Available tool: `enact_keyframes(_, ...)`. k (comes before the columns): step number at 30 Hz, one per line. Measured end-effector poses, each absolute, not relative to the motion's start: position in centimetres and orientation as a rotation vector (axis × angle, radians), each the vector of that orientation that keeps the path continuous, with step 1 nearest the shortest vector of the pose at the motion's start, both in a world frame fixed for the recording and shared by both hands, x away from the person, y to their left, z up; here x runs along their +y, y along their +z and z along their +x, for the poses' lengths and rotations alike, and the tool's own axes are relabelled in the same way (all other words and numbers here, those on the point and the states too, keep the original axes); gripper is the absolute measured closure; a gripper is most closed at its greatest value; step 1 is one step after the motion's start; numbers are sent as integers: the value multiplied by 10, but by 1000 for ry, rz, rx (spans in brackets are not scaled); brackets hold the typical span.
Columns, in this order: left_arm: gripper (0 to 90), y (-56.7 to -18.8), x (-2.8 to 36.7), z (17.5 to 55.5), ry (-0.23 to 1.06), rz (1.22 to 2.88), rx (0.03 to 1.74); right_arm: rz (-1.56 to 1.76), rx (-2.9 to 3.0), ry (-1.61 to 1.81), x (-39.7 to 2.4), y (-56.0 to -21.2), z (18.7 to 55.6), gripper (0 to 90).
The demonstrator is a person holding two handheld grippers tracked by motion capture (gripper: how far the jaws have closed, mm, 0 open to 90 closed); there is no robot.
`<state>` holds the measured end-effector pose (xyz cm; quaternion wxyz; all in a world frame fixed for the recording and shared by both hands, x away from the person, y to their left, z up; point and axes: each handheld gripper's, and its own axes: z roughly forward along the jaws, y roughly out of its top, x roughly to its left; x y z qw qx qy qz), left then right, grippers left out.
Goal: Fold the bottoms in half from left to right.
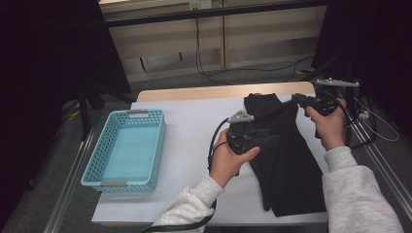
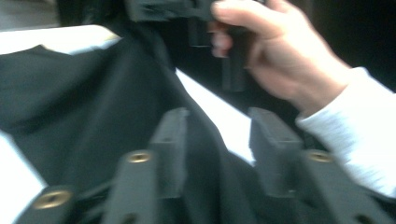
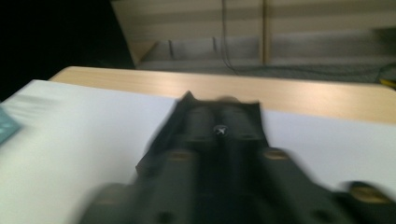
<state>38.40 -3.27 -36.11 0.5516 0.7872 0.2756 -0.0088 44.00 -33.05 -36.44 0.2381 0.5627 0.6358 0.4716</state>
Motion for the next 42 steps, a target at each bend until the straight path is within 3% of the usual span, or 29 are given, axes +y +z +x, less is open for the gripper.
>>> enact_keyframes(2,377,-371,-18,390,20,1906,690,1532,1804,1292,-330,-377,437,585)
enact_keyframes(10,254,-405,38,404,129,2005,776,1448,1989,1170,-301,-404,414,444)
enact_keyframes(24,177,-430,92,412,170,2028,864,1384,2059,1124,-294,-418,358,408)
enact_keyframes(42,141,-434,96,422,201,2041,861,1440,2086,1001,-306,-438,296,470)
